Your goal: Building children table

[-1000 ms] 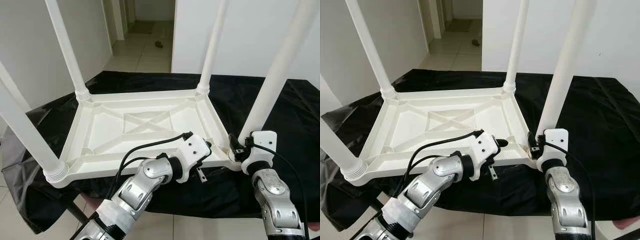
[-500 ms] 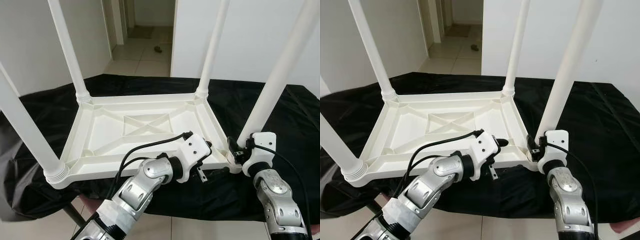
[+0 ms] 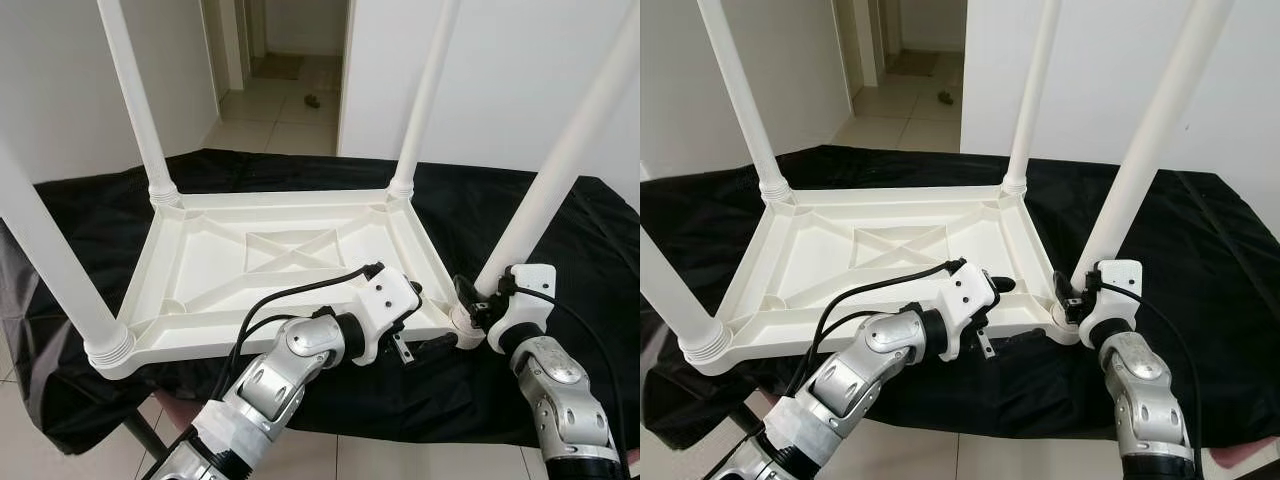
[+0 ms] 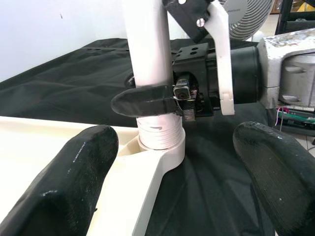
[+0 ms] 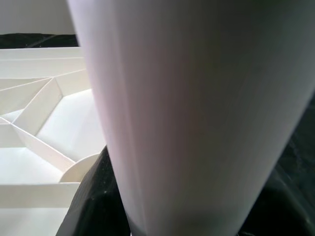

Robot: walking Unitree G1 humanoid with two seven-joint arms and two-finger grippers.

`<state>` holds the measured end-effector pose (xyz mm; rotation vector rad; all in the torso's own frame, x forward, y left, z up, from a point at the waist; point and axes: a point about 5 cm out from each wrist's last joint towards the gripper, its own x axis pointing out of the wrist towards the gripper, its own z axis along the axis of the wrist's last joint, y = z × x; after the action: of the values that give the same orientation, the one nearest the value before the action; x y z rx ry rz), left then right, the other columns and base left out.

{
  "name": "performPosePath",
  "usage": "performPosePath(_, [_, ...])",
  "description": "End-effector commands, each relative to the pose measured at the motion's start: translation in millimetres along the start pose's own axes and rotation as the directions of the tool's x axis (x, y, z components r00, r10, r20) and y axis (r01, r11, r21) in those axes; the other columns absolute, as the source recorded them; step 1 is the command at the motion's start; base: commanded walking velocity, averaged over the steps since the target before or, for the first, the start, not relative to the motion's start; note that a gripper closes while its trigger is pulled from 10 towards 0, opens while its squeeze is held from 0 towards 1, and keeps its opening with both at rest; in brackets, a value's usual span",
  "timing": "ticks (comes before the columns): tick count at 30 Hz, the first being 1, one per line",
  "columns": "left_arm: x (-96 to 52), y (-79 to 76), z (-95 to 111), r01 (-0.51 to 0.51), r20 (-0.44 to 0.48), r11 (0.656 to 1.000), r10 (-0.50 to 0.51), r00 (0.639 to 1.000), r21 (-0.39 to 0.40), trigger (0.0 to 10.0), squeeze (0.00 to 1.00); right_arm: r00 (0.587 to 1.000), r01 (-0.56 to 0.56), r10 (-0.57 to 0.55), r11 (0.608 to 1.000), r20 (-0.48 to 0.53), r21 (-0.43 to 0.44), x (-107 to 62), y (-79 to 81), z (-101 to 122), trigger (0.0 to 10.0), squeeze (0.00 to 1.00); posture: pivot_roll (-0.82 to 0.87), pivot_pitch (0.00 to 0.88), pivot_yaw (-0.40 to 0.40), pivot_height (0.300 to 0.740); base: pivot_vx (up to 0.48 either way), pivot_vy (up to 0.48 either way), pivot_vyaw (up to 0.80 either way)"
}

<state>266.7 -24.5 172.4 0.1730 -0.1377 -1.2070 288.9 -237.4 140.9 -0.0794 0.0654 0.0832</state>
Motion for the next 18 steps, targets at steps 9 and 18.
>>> performPosePath(9, [-2.8, 0.9, -0.1, -0.013, -0.004, 1.000, 0.013, 1.000, 0.004, 10.0, 0.00, 0.974, 0.021, -0.006, 0.998, -0.226, 0.063, 0.0, -11.9, -36.1, 10.0, 0.00, -0.07, 0.020, 0.015, 0.740, 0.000, 0.000, 0.00])
performPosePath(18, [-4.1, 1.2, 1.3, -0.018, -0.001, 1.000, 0.018, 1.000, 0.002, 10.0, 0.00, 0.963, 0.005, 0.007, 0.999, -0.270, 0.044, 0.5, -10.7, -44.9, 10.0, 0.00, -0.06, 0.030, 0.018, 0.740, 0.000, 0.000, 0.00])
